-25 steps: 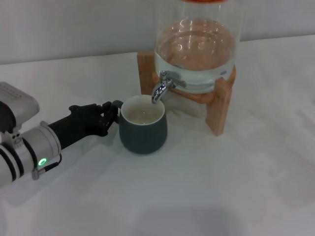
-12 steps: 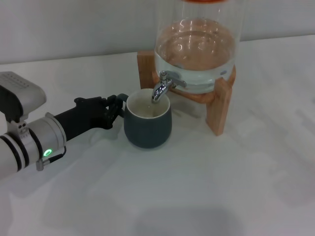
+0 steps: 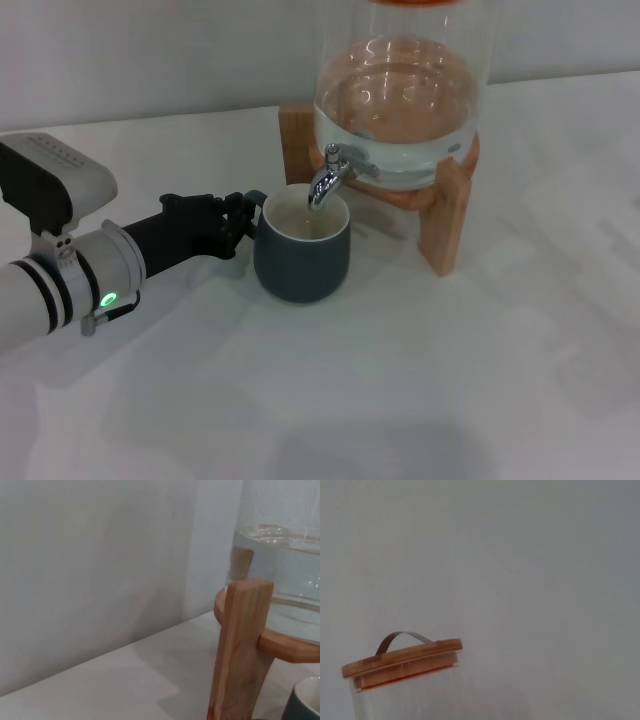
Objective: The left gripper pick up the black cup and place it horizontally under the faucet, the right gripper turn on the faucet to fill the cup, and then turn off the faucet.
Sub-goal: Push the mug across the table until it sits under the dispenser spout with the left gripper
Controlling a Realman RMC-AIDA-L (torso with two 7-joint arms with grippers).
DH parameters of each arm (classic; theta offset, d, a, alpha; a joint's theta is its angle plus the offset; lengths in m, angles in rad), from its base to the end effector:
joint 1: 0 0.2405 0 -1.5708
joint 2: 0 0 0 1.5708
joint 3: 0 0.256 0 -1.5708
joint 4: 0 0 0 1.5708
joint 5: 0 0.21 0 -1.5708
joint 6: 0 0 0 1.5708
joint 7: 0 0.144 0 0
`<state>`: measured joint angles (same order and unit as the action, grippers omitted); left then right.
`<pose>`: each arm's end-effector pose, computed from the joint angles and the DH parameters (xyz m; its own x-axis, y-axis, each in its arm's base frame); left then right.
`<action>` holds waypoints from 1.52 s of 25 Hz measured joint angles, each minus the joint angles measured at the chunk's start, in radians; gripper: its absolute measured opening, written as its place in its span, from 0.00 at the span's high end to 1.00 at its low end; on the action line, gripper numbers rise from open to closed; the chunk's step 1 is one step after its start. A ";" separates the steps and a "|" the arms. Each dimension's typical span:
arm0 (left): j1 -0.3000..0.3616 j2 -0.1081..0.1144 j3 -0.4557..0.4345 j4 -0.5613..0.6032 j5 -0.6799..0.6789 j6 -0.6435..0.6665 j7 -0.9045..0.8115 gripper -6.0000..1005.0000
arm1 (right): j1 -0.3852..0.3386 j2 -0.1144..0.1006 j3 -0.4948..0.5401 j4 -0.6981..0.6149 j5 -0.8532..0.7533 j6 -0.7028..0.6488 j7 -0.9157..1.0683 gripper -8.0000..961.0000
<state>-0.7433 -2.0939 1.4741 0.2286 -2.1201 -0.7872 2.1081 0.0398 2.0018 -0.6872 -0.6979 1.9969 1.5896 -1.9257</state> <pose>-0.2335 0.3916 -0.0978 0.8179 0.3318 0.4700 0.5366 -0.7347 -0.4151 0.3563 0.2291 0.1332 0.4943 0.0518 -0.8677 -0.7540 -0.4713 -0.4577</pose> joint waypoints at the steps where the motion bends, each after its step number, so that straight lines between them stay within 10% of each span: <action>1: -0.002 -0.001 0.000 0.000 0.000 0.000 0.002 0.86 | 0.000 0.000 0.000 0.000 0.000 0.000 0.000 0.28; 38: 0.068 0.002 0.067 0.115 -0.004 -0.006 -0.005 0.64 | 0.017 0.000 0.029 0.014 -0.001 -0.005 -0.003 0.28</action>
<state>-0.6755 -2.0923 1.5415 0.3437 -2.1245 -0.7930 2.1031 0.0568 2.0019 -0.6585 -0.6840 1.9956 1.5844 -1.9282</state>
